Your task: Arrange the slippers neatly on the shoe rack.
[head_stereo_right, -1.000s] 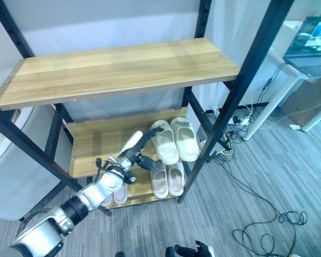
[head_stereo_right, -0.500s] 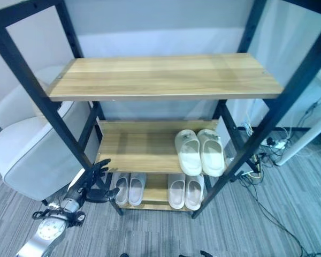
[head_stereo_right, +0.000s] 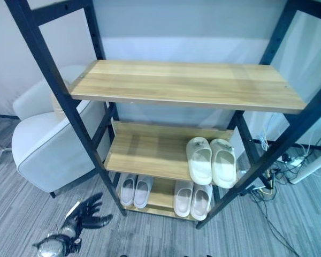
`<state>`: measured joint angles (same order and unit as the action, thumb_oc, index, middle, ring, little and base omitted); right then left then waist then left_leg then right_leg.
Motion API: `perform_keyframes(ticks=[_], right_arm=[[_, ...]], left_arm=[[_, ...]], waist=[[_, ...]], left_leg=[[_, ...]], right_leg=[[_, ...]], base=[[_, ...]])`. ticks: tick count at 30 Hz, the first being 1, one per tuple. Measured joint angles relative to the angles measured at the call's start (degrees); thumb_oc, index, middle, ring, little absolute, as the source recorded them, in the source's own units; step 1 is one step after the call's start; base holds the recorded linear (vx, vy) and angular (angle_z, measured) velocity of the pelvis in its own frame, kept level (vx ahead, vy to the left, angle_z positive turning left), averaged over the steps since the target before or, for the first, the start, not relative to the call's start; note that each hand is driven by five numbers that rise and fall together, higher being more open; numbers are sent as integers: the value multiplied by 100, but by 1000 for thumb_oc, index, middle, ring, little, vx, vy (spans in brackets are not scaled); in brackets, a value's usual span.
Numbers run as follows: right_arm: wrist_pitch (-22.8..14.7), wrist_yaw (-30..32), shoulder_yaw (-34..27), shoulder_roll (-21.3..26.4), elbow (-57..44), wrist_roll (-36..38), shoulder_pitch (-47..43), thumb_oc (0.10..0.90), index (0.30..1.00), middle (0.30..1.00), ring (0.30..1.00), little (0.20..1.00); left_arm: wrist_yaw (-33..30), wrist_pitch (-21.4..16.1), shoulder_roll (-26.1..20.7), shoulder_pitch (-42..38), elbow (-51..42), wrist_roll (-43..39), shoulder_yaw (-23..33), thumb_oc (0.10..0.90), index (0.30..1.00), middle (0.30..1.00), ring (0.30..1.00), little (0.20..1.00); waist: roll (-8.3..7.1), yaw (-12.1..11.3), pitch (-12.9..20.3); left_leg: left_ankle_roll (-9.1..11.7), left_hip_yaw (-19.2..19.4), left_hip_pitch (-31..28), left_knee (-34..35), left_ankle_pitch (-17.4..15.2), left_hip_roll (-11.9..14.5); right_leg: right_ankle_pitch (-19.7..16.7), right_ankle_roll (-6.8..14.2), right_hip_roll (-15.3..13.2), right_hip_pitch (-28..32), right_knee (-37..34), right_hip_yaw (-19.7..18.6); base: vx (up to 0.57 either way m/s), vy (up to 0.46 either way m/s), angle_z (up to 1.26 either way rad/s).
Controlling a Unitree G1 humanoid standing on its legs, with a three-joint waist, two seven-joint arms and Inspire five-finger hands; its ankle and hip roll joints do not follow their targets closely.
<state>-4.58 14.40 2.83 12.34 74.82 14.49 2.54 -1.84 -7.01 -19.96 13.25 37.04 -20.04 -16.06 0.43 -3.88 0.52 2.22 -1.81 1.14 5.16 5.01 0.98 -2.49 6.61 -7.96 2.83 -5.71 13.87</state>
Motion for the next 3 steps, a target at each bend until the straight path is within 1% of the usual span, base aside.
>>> perform_keyframes(ticks=[2, 3], right_arm=[[-35, -5, -163, 5, 99, 95, 59, 800, 900, 900, 900, 900], [-77, -11, -247, 0, 98, 232, 88, 800, 900, 900, 900, 900]], left_arm=[[-27, -80, 240, -110, 779, 10, 259, 800, 900, 900, 900, 900], [-191, 6, 443, -256, 1422, 5, 546, 800, 900, 900, 900, 900]], waist=[[-41, 38, 21], [-70, 76, 76]], left_leg=[[-2, 75, 0, 0, -13, 4], [-6, 136, 1, 0, -28, 13]], right_leg=[[0, 0, 0, -25, 1, -29], [-2, -3, -2, -54, 1, -71]], base=[[-10, 7, -15], [-8, 10, -20]])
